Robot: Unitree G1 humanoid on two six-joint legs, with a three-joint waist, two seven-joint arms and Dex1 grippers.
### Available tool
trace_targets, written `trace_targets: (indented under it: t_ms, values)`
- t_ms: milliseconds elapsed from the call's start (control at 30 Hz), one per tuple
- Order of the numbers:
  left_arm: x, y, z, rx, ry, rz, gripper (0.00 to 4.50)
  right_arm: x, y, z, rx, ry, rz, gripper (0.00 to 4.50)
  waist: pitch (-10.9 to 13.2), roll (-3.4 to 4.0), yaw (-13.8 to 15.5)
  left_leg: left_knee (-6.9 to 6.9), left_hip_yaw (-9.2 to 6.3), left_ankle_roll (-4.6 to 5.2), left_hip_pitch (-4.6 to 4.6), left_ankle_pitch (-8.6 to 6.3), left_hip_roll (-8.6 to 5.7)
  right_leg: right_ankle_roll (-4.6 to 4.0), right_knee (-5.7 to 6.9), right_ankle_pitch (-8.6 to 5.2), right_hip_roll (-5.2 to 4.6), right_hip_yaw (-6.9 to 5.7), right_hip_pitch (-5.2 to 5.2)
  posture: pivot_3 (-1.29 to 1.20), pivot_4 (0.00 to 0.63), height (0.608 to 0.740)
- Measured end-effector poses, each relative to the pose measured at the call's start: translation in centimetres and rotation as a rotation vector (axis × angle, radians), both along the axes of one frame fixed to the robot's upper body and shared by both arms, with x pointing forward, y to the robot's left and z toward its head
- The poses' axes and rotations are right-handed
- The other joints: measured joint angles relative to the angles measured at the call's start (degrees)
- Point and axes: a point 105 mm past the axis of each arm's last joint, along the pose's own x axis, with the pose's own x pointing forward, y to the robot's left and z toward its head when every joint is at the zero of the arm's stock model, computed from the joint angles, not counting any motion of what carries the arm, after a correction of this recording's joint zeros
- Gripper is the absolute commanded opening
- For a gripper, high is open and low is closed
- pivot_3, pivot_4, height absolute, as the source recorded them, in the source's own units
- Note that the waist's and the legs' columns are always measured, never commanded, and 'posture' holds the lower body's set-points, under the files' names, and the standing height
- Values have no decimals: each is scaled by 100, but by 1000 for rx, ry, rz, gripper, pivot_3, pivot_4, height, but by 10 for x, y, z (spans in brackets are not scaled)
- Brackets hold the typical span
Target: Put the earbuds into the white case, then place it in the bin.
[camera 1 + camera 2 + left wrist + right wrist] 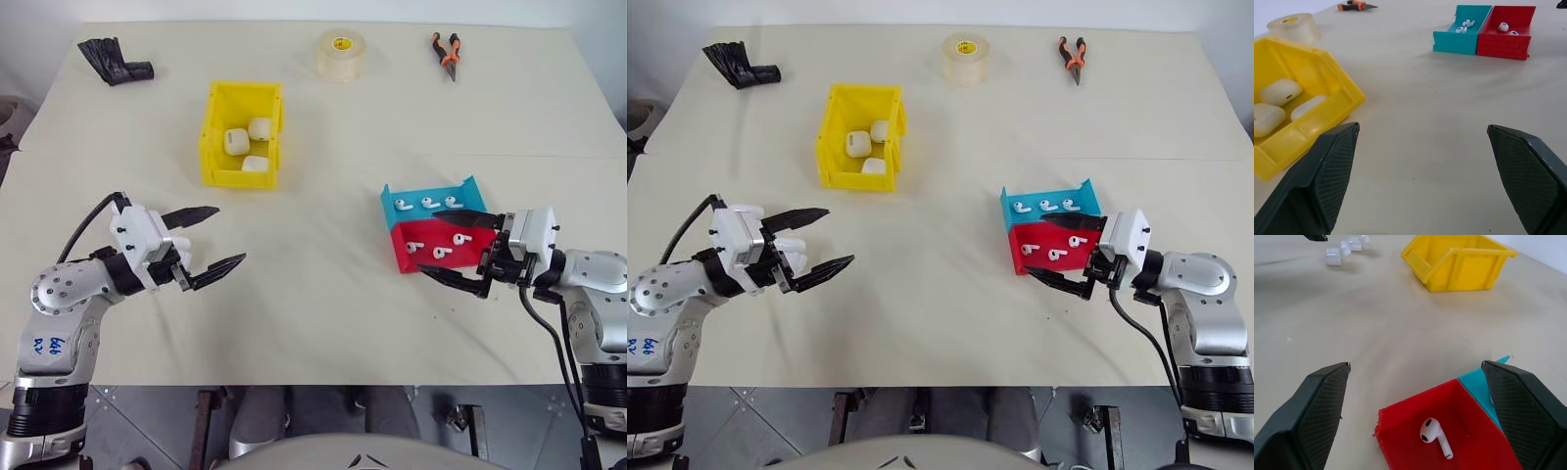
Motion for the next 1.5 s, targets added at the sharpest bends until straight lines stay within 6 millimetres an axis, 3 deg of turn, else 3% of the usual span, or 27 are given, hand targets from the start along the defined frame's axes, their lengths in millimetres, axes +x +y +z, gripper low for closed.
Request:
trace_targets:
  t_ms: [200, 500, 600, 767, 900, 1100, 1300, 1500]
  values:
    - [1, 3, 1, -5, -5, 21, 4450, -3, 1, -1, -1, 7, 25, 4500, 0, 0, -4, 0, 0, 0, 0, 0, 1, 0, 1, 0, 0, 0, 0, 0, 150, 740]
    - [-15, 32, -2, -60, 13, 230, 4450, 0, 15, 2, 52, -12, 81, 4500, 0, -1, -25, -1, -2, 0, 2, 0, 5, 0, 1, 0, 1, 1, 0, 0, 150, 740]
    - [-25, 44, -3, -95, 25, 349, 4450, 3, 28, 9, 96, -40, 123, 4500, 1, 0, -28, -1, -3, 0, 1, 0, 5, 0, 0, 0, 1, 1, 0, 0, 150, 740]
    - [-44, 71, -22, -125, 123, 602, 4450, 8, 53, 26, 194, -104, 182, 4500, 1, -2, -53, -1, -5, 0, 1, 0, 7, 0, 0, 0, 2, 1, -1, 0, 150, 740]
    - [-66, 93, -29, -165, 184, 819, 4450, 6, 65, 27, 227, -113, 214, 4500, 2, -4, 0, 2, -8, 1, -1, -1, 2, 0, -1, 0, -3, 2, 1, 0, 150, 740]
    - [-80, 79, -31, -188, 267, 866, 4450, 3, 66, 28, 216, -139, 262, 4500, 0, -6, -2, 3, -11, 1, 1, -1, 3, -2, 1, -1, -3, 2, 3, 0, 150, 740]
    - [-66, 65, -24, -181, 369, 866, 4450, 3, 55, 19, 144, -64, 281, 4500, 0, -6, -7, 4, -12, 1, 3, -1, 2, -3, 6, -1, -3, 5, 3, 0, 150, 740]
    - [-49, 64, -14, -148, 474, 931, 4450, 1, 54, 13, 129, -2, 305, 4500, 0, -7, -13, 4, -13, 0, 3, 0, 1, -3, 8, -1, -1, 5, 3, 0, 150, 740]
